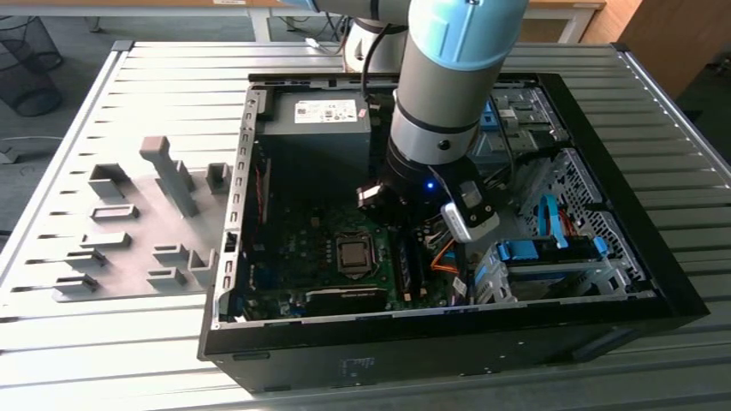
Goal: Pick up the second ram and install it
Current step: 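Insert the second ram into the second slot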
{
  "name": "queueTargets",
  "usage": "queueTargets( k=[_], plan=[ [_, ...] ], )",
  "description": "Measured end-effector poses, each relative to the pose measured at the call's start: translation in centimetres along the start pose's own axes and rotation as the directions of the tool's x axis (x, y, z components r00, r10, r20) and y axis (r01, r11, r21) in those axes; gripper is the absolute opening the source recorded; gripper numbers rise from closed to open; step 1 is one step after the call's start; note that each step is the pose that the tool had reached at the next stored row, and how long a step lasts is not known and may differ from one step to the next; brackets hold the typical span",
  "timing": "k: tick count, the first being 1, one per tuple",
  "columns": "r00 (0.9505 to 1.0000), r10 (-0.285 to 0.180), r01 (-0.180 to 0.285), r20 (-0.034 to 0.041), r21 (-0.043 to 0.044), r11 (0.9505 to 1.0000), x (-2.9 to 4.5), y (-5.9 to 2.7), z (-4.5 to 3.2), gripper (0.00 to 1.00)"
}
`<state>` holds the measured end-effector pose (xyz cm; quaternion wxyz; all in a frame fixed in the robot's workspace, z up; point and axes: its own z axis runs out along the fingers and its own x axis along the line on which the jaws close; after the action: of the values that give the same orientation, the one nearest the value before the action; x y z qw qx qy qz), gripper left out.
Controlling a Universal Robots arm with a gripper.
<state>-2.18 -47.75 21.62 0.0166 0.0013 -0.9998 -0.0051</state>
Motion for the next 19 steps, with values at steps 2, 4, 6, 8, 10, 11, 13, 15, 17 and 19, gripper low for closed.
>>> queueTargets(
  k=[2, 4, 6, 8, 10, 11, 13, 15, 17, 19],
  plan=[
    [1.0000, 0.000, 0.000, -0.0001, 0.0004, 1.0000, 0.00, 0.00, -0.02, 0.14],
    [1.0000, 0.000, 0.000, -0.0001, -0.0001, 1.0000, 0.00, 0.00, -0.01, 0.14],
    [1.0000, 0.000, 0.000, -0.0001, -0.0014, 1.0000, 0.01, 0.00, 0.04, 0.14],
    [1.0000, 0.000, 0.000, -0.0001, -0.0023, 1.0000, 0.00, 0.00, 0.13, 0.14],
    [1.0000, 0.000, 0.000, -0.0001, -0.0022, 1.0000, 0.00, 0.00, 0.18, 0.14],
    [1.0000, 0.000, 0.000, -0.0001, -0.0023, 1.0000, -0.01, 0.00, 0.22, 0.14],
    [1.0000, 0.000, 0.000, -0.0001, -0.0022, 1.0000, -0.01, 0.00, 0.33, 0.14],
    [1.0000, 0.000, 0.000, -0.0003, -0.0023, 1.0000, -0.01, 0.00, 0.41, 0.14],
    [1.0000, 0.000, 0.000, -0.0004, -0.0022, 1.0000, -0.01, 0.00, 0.41, 0.14],
    [1.0000, 0.000, 0.000, -0.0003, -0.0023, 1.0000, -0.01, 0.00, 0.41, 0.14]
  ],
)
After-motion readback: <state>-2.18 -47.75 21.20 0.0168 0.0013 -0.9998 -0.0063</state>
